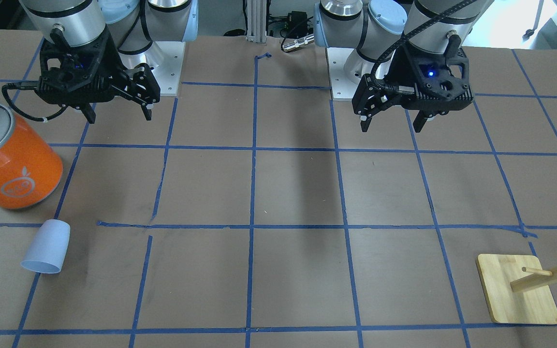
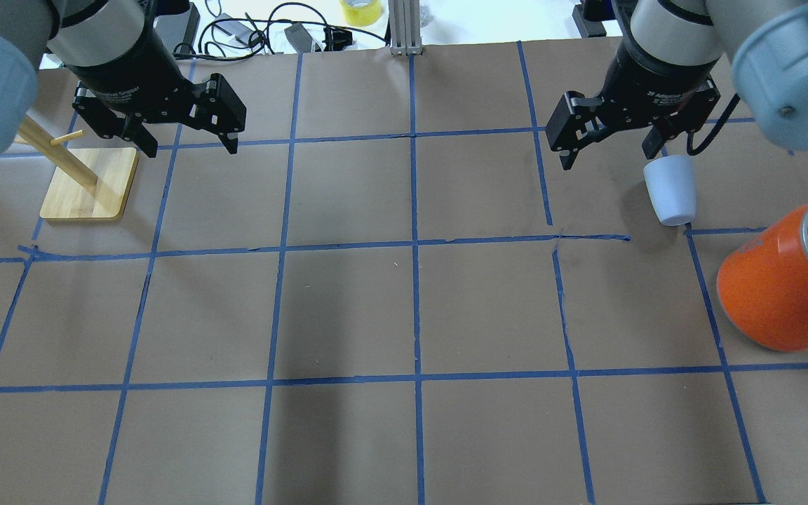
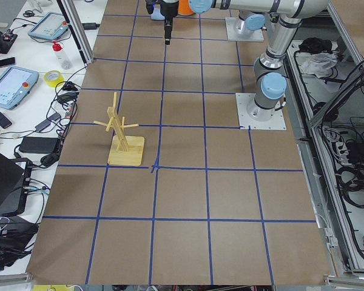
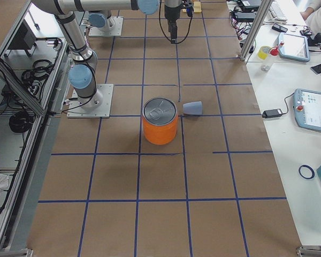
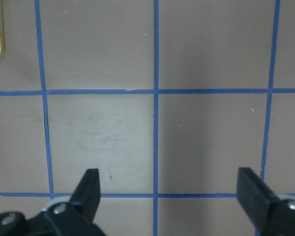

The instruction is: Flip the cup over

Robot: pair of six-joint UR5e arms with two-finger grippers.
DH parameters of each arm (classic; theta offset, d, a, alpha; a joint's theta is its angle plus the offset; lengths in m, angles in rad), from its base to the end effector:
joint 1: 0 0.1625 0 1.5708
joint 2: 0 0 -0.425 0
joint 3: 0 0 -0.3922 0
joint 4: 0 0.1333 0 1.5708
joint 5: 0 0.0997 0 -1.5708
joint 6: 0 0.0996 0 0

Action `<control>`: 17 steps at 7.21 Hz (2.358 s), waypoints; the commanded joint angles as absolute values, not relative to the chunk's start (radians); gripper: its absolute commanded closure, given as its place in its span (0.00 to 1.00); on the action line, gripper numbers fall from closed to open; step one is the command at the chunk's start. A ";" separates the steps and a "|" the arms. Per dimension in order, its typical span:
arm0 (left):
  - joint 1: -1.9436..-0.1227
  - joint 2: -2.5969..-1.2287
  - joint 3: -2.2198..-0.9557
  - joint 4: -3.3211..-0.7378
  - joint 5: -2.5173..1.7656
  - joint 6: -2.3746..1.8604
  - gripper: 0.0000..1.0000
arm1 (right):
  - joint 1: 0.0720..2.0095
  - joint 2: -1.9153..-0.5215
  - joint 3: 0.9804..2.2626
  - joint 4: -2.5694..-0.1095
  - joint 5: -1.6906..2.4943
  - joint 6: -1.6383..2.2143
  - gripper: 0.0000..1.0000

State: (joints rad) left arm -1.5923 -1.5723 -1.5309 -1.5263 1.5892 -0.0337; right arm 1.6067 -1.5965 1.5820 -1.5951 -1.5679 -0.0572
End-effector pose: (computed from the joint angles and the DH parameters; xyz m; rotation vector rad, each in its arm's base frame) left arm -0.1422 -0.4972 0.5116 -0.0202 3.1227 -0.1302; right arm 0.1509 -0.4796 0.4974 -0.1461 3.1351 -0.0609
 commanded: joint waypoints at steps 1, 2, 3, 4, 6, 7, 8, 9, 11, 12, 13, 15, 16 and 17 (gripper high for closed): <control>-1.592 -1.572 -1.531 -1.526 1.589 -0.034 0.00 | 1.603 -1.594 1.585 -1.598 -1.556 -0.038 0.00; -1.592 -1.572 -1.531 -1.526 1.589 -0.034 0.00 | 1.603 -1.595 1.585 -1.598 -1.555 -0.026 0.00; -1.592 -1.572 -1.531 -1.526 1.589 -0.034 0.00 | 1.601 -1.595 1.582 -1.603 -1.569 -0.028 0.00; -1.592 -1.572 -1.531 -1.526 1.589 -0.034 0.00 | 1.601 -1.595 1.580 -1.606 -1.572 -0.026 0.00; -1.592 -1.572 -1.531 -1.526 1.589 -0.034 0.00 | 1.601 -1.595 1.577 -1.598 -1.571 0.044 0.00; -1.592 -1.572 -1.531 -1.526 1.589 -0.034 0.00 | 1.601 -1.594 1.577 -1.597 -1.568 0.029 0.00; -1.592 -1.572 -1.531 -1.528 1.589 -0.034 0.00 | 1.601 -1.594 1.581 -1.589 -1.569 0.028 0.00; -1.592 -1.572 -1.531 -1.526 1.589 -0.034 0.00 | 1.600 -1.591 1.583 -1.592 -1.569 0.028 0.00; -1.592 -1.572 -1.531 -1.526 1.589 -0.034 0.00 | 1.592 -1.591 1.578 -1.609 -1.572 0.025 0.00; -1.592 -1.572 -1.531 -1.526 1.589 -0.034 0.00 | 1.563 -1.579 1.577 -1.644 -1.584 0.025 0.00; -1.592 -1.571 -1.531 -1.526 1.589 -0.034 0.00 | 1.515 -1.519 1.574 -1.685 -1.589 -0.009 0.00; -1.592 -1.571 -1.531 -1.526 1.589 -0.034 0.00 | 1.403 -1.394 1.550 -1.866 -1.589 -0.108 0.00; -1.592 -1.571 -1.531 -1.528 1.589 -0.034 0.00 | 1.352 -1.331 1.520 -1.893 -1.598 -0.154 0.00; -1.592 -1.571 -1.531 -1.528 1.589 -0.034 0.00 | 1.313 -1.271 1.520 -1.942 -1.595 -0.263 0.00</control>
